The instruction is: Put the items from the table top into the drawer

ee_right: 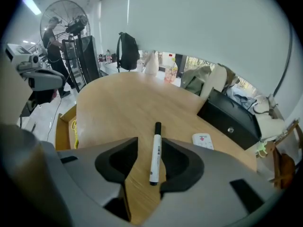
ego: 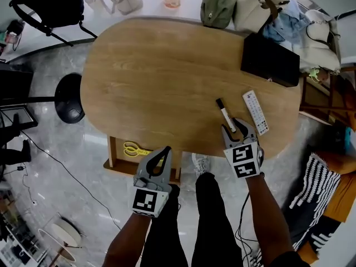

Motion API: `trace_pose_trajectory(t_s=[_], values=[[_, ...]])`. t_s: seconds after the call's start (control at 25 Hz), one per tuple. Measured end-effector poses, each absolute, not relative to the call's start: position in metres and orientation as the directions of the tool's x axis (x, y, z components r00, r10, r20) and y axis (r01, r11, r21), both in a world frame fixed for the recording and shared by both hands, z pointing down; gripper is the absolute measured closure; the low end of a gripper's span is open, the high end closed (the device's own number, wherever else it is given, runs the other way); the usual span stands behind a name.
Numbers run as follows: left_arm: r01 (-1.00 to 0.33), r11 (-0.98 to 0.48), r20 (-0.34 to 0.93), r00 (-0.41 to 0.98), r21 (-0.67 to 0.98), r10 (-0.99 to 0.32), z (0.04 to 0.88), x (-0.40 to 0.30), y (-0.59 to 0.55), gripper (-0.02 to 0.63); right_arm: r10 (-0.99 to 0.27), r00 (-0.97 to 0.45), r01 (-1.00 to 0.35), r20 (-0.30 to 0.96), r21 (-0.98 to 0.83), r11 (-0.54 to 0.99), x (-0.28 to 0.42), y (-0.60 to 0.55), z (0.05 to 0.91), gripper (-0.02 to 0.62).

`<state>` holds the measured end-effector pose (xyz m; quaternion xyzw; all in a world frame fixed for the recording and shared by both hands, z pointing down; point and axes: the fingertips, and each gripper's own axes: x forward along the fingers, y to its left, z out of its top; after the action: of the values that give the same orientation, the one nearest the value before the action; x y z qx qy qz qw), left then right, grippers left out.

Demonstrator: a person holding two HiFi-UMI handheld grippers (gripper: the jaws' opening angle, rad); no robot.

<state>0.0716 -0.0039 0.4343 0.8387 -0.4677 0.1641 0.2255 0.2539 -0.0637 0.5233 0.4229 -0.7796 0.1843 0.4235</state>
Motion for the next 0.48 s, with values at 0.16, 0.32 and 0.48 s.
trace_pose_trajectory(t_s=[0.16,0.32,0.48], values=[[-0.857,-0.469,0.487,0.510,0.215,-0.709,0.438,0.081,-0.007,0.589,-0.427,-0.291,-0.804,0.856,0.023,0.594,0.264,-0.072,0.553,0.442],[-0.856,-0.469,0.494,0.512,0.219,-0.703,0.442,0.085,-0.004,0.589,-0.375,-0.295,-0.793,0.879,-0.006,0.609,0.266,-0.078,0.569,0.443],[-0.861,-0.455,0.501,0.505,0.229,-0.703,0.445,0.083,-0.001,0.589,-0.330,-0.287,-0.786,0.899,-0.024,0.617,0.265,-0.075,0.580,0.445]])
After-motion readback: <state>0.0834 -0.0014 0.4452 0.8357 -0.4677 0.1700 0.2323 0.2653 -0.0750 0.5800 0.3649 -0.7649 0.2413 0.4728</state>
